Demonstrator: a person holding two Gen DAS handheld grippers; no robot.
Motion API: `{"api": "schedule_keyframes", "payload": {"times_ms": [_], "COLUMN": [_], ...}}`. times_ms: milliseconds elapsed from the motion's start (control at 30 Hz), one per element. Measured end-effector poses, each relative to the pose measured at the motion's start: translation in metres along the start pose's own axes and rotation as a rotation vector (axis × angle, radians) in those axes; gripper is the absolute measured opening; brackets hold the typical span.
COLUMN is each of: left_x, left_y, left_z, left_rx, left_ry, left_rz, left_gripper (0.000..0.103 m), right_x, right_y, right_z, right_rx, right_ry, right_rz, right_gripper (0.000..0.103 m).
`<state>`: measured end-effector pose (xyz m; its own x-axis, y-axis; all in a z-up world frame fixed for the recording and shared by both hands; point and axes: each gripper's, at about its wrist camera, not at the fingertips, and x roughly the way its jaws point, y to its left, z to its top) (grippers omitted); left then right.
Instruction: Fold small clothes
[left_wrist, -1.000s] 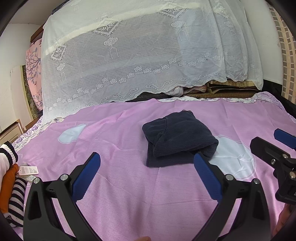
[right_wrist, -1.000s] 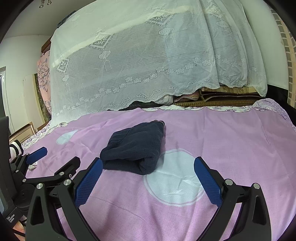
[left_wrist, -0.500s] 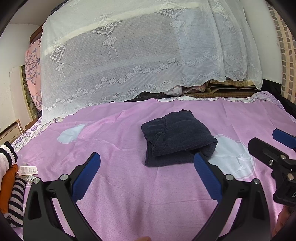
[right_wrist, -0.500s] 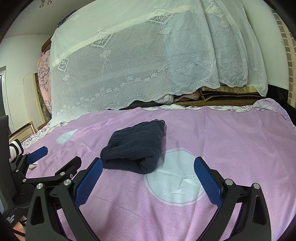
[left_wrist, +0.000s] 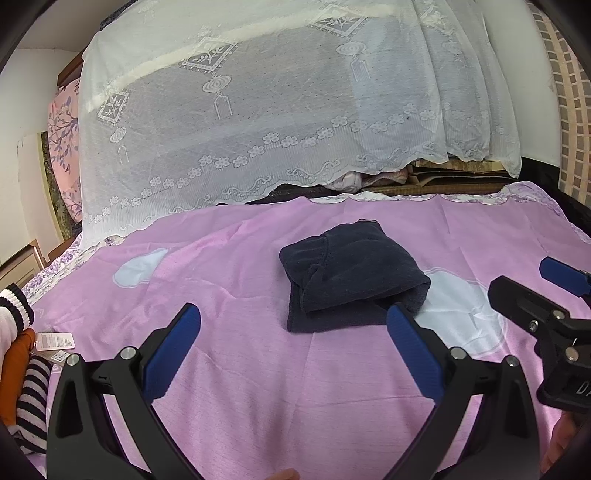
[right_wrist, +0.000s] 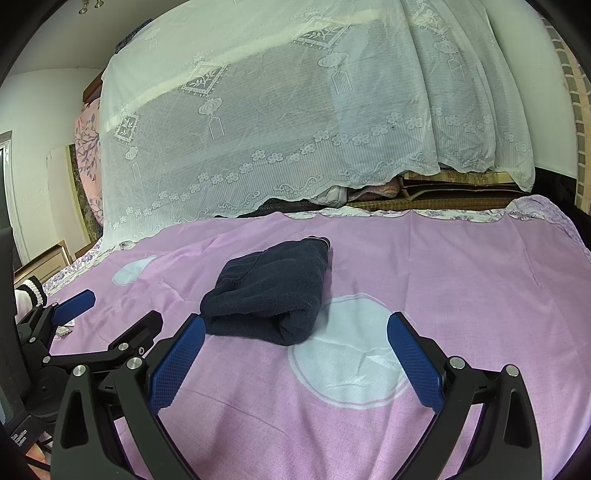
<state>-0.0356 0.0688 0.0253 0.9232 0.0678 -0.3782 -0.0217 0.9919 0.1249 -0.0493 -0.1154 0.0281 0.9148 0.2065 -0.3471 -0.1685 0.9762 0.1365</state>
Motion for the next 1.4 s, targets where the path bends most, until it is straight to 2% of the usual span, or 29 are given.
{"api": "schedule_keyframes", "payload": {"times_ms": [1400], "left_x": [-0.0001], "left_y": [-0.0044], "left_z": [-0.0007], "left_rx": [0.009], "left_ry": [0.001], "left_rz": [0.003], "left_gripper": [0.098], "right_x": [0.0008], "right_y": [0.0017], "right_z": [-0.0031], "right_rx": [-0.004], "right_ry": [0.005], "right_rz": [0.002], "right_gripper": [0.099]}}
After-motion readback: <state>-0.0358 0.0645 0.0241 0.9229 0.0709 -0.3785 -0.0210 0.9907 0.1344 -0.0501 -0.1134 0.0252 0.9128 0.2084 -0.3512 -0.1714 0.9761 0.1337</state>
